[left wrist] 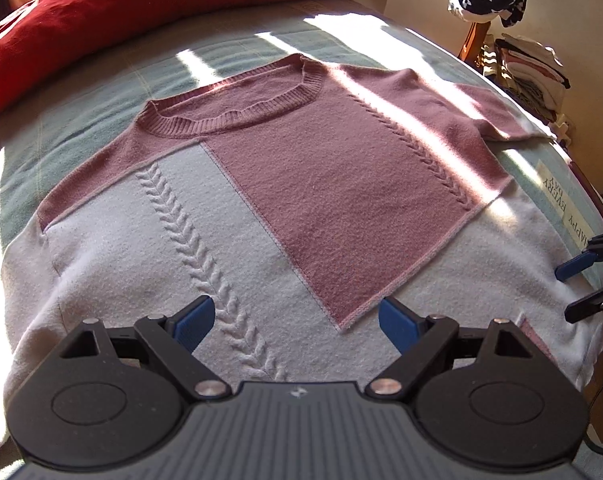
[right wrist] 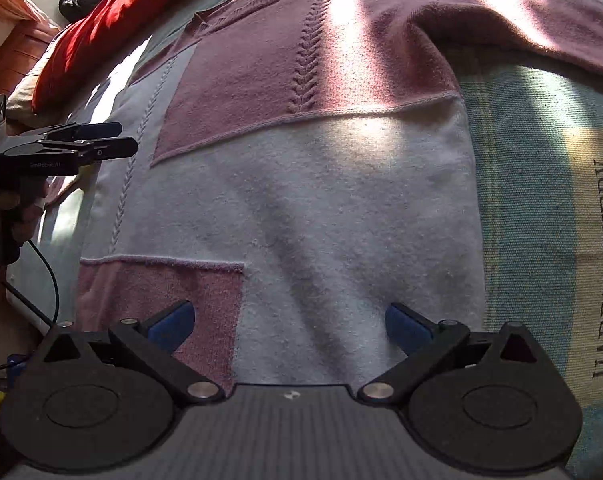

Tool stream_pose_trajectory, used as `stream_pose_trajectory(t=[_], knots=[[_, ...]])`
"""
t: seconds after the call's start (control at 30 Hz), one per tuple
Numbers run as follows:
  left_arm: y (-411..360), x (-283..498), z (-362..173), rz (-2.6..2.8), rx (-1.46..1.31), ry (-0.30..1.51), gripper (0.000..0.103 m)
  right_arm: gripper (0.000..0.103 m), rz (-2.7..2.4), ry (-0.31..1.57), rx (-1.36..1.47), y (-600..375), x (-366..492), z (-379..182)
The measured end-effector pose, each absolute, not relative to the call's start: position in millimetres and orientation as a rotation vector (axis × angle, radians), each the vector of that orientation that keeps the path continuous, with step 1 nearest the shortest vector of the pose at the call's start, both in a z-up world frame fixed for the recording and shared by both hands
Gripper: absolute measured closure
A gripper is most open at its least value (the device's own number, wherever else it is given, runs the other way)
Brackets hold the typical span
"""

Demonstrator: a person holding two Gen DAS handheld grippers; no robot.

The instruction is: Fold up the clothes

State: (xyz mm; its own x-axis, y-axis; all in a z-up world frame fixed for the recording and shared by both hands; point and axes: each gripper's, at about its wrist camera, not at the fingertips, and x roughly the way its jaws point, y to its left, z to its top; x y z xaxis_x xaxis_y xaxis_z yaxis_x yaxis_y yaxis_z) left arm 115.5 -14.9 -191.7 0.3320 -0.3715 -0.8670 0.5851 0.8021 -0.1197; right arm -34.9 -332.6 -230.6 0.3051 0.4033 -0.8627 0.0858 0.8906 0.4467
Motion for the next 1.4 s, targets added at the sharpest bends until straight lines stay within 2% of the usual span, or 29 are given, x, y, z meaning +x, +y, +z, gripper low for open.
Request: stream_pose_trajectory(t=[0.2, 0.4, 0.53, 0.73, 0.8, 1.1, 1.27, 1.4], knots=[[2, 106, -189, -0.762, 0.25, 1.055, 0.015, 0.0, 0.022, 1.127, 0.501, -325, -52, -200], [10, 86, -192, -0.877, 0.268, 1.02, 0.015, 0.0, 0.031, 1.205, 0.367, -249, -66, -218], [12, 43, -205, -0.887, 0.469, 0.875, 0.015, 0.0, -0.001, 1.293, 0.195, -223, -85, -229], [14, 12, -213, -0.878, 0.555, 0.811, 0.015, 0.0, 0.123, 1.189, 0.08, -199, -72, -204], [14, 6, -215, -0.878, 0.598, 0.8, 0.015, 0.0, 0.172, 1.196, 0.065, -189, -65, -213], [54, -35, -221, -0.755, 0.582, 0.986, 0.014, 0.0, 0.282, 1.198, -0.063, -173, -65, -235], [34, -47, -202, -0.811, 0.63, 0.896, 0.014, 0.0, 0.339, 1.199, -0.067, -181, -70, -229], [10, -46, -214, -0.859, 0.626, 0.876, 0.014, 0.0, 0.384, 1.2, -0.071, -187, -74, -224]])
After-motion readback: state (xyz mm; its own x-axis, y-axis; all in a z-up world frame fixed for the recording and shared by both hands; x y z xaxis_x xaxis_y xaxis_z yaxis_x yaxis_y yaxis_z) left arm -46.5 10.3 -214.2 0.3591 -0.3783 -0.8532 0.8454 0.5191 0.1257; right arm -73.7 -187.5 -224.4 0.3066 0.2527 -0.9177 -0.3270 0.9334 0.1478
